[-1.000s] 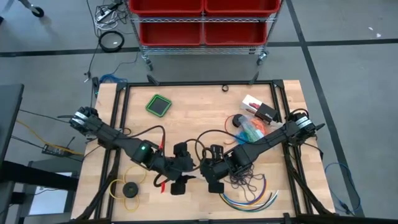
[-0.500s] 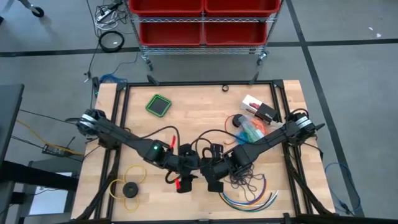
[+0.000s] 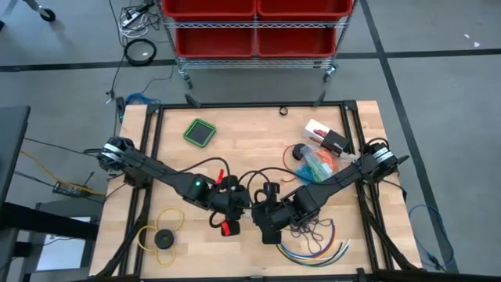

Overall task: Sort rubber bands
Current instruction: Open the transparent zip bag

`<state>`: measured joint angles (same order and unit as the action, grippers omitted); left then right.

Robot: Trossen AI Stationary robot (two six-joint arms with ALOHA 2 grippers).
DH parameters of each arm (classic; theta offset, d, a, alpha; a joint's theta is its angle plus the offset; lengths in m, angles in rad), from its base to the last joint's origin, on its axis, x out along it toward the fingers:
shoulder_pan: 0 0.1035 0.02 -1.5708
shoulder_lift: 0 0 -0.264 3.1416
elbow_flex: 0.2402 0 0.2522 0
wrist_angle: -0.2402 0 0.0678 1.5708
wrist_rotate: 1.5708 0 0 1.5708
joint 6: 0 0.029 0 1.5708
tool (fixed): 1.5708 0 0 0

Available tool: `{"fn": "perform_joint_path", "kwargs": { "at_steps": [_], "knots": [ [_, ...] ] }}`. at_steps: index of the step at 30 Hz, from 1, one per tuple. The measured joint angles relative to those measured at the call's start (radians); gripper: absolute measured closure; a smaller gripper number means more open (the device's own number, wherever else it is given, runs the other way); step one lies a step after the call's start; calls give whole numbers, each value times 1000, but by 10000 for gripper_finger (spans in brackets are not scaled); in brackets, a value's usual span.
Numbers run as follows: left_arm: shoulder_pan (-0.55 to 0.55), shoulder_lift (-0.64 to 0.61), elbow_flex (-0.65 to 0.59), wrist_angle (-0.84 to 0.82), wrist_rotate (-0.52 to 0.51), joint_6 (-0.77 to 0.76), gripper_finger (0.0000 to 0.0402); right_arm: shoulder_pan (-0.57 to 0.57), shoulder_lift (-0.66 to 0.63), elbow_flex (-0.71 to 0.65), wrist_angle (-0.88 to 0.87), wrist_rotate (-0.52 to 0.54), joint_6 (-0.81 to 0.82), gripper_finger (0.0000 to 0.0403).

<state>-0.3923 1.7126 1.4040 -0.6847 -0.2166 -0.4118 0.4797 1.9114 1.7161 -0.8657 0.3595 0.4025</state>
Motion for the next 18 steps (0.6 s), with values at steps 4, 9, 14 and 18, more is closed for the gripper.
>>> {"fn": "perform_joint_path", "kwargs": {
  "at_steps": [4,9,14,18],
  "knots": [
    [0,0,0,0,2,48,344,0,0,0,11,5,-14,403],
    [0,0,0,21,-25,113,394,0,0,0,24,5,-29,403],
    [0,0,0,55,-89,147,398,0,0,0,45,13,-31,398],
    [0,0,0,15,-186,151,399,-2,0,0,43,43,-31,371]
  ]
}}
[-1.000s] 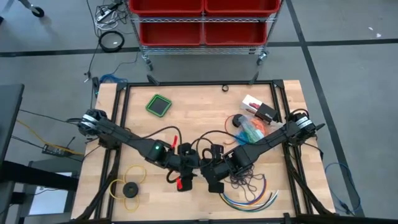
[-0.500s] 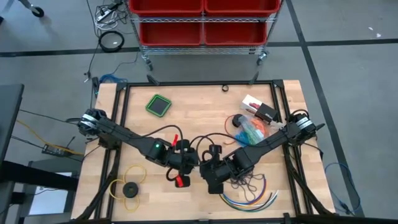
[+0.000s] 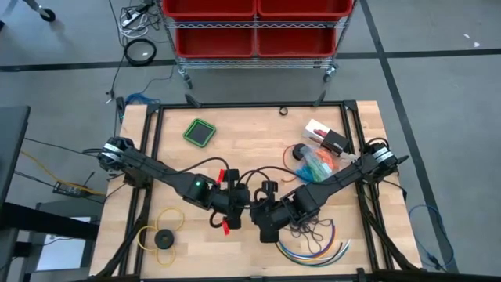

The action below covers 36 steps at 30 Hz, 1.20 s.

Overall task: Sort rubber bands
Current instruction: Open the transparent zip bag, then put the black rubber band into the transparent zip bag

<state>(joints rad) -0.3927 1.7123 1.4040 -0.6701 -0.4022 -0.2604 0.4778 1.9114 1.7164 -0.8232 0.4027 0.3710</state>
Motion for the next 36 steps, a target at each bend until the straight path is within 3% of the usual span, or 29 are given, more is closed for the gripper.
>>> {"fn": "perform_joint_path", "kwargs": {
  "at_steps": [9,22,36],
  "knots": [
    [-16,0,-1,-152,-140,-15,400,28,0,0,-39,151,66,299],
    [-27,34,-7,-147,-288,-30,401,107,0,0,-91,387,227,296],
    [-40,39,-394,423,-228,-108,401,205,0,-183,-105,396,560,296]
  ]
}}
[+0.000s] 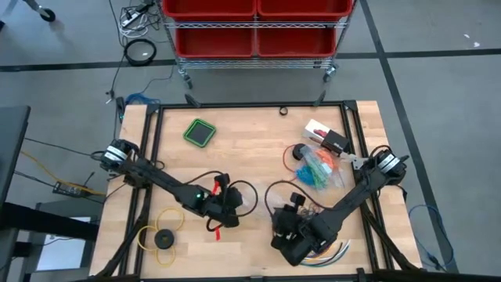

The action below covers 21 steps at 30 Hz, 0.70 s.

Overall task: Sort rubber bands
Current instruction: Put the black rubber band into the transparent zip bag

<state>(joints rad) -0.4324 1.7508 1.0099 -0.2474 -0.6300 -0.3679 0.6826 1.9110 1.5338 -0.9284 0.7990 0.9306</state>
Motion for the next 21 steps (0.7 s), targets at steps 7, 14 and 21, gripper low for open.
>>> {"fn": "perform_joint_path", "kwargs": {
  "at_steps": [7,14,21],
  "knots": [
    [-11,-2,-34,119,-27,2,401,29,0,-73,41,-52,90,296],
    [-13,-2,-34,211,-170,72,401,24,0,-158,82,-310,176,296],
    [-13,-2,-34,221,-237,94,401,12,0,-265,308,-395,125,296]
  ]
}}
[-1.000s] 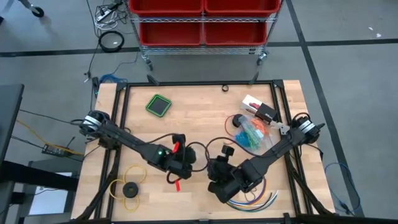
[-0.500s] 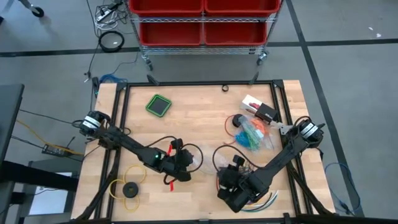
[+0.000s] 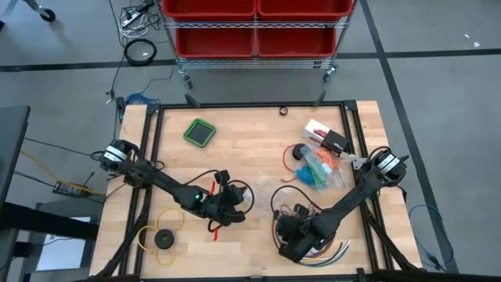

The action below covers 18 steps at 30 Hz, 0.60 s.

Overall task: Sort rubber bands
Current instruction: Put the black rubber band into the transparent zip bag

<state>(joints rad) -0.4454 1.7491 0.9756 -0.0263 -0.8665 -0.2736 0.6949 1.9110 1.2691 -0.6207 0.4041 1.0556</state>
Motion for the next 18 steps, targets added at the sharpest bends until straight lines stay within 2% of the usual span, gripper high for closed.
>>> {"fn": "perform_joint_path", "kwargs": {
  "at_steps": [7,13,15,18],
  "knots": [
    [0,0,0,-2,-4,5,401,-38,0,-88,29,-63,5,296],
    [0,-1,0,-3,-4,8,401,-58,-8,-174,148,-120,17,301],
    [0,-1,0,-3,-4,8,402,-57,-8,-178,143,-120,20,323],
    [5,-1,0,-4,-2,9,402,-56,-5,-165,131,-124,1,385]
  ]
}}
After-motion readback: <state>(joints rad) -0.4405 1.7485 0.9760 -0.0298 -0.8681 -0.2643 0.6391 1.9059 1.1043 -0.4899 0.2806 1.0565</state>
